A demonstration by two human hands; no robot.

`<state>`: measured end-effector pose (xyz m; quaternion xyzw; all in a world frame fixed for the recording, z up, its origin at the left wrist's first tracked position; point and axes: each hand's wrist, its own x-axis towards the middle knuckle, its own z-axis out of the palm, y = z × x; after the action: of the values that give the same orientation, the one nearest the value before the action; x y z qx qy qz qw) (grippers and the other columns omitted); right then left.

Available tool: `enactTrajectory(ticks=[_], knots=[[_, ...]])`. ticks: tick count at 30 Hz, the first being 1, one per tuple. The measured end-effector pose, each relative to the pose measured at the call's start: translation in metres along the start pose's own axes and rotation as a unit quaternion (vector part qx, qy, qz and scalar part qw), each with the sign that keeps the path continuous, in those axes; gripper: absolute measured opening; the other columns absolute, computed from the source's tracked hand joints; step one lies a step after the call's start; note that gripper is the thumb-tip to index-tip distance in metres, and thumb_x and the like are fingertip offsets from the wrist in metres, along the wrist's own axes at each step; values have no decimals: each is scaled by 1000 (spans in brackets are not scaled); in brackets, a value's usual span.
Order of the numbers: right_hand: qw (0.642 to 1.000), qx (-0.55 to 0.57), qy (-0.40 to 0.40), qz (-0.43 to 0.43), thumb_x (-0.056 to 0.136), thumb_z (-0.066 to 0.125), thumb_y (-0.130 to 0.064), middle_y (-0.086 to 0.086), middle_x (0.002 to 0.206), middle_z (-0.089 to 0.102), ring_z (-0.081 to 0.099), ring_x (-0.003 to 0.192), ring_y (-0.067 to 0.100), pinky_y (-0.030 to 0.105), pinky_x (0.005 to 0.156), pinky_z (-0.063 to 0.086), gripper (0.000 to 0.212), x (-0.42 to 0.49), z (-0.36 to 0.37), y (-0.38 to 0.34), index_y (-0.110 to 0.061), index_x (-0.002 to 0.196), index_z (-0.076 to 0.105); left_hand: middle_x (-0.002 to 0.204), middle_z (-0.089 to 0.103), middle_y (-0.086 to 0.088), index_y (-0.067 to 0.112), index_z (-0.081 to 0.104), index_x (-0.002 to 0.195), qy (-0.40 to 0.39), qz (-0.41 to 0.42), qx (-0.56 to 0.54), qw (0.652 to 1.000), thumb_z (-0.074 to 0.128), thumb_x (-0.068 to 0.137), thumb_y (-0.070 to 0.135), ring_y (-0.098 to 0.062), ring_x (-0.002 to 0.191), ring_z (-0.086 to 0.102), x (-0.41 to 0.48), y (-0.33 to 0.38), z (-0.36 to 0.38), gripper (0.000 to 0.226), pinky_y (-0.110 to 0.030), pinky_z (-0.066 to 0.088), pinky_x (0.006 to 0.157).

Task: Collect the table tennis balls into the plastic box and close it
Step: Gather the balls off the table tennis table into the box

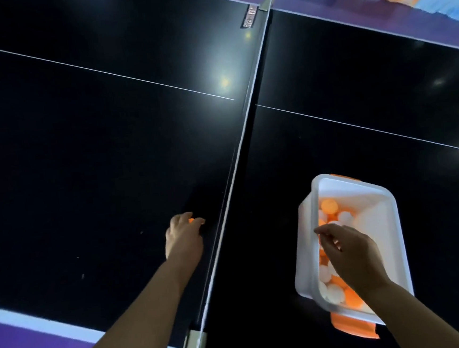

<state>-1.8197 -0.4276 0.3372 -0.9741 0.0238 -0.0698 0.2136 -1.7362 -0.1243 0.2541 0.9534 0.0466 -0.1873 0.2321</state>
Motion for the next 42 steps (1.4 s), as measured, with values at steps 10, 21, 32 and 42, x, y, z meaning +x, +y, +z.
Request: enactTrajectory(ticks=[10,21,32,42], knots=[[999,10,2,33,80,69,-1,1,69,70,64,59,19,40,52,55,20,-19,2,-17,-16,92,73,127,49,-1,17,50,132,209,115,-159,958,64,87,11,-16,117,45,-22,53,-72,48,-22,43,88],[991,-2,41,127,82,68,-11,-1,76,69,66,66,18,34,59,55,14,-49,-31,-6,-23,88,72,117,57,0,17,58,119,118,377,-163,904,67,82,28,-15,106,55,-83,172,-41,40,-24,48,79],[987,-81,81,112,65,74,8,2,84,71,68,83,25,31,60,54,30,-98,-59,40,-14,84,75,148,28,-6,17,27,142,-26,304,23,952,56,89,31,-25,131,33,-125,192,34,62,-31,34,103],[996,-66,61,24,51,80,8,-4,76,67,66,77,21,29,61,55,34,-154,-66,71,-17,72,71,104,66,9,40,37,132,-9,170,-117,979,38,99,38,-8,85,65,-181,202,54,33,-18,49,66]])
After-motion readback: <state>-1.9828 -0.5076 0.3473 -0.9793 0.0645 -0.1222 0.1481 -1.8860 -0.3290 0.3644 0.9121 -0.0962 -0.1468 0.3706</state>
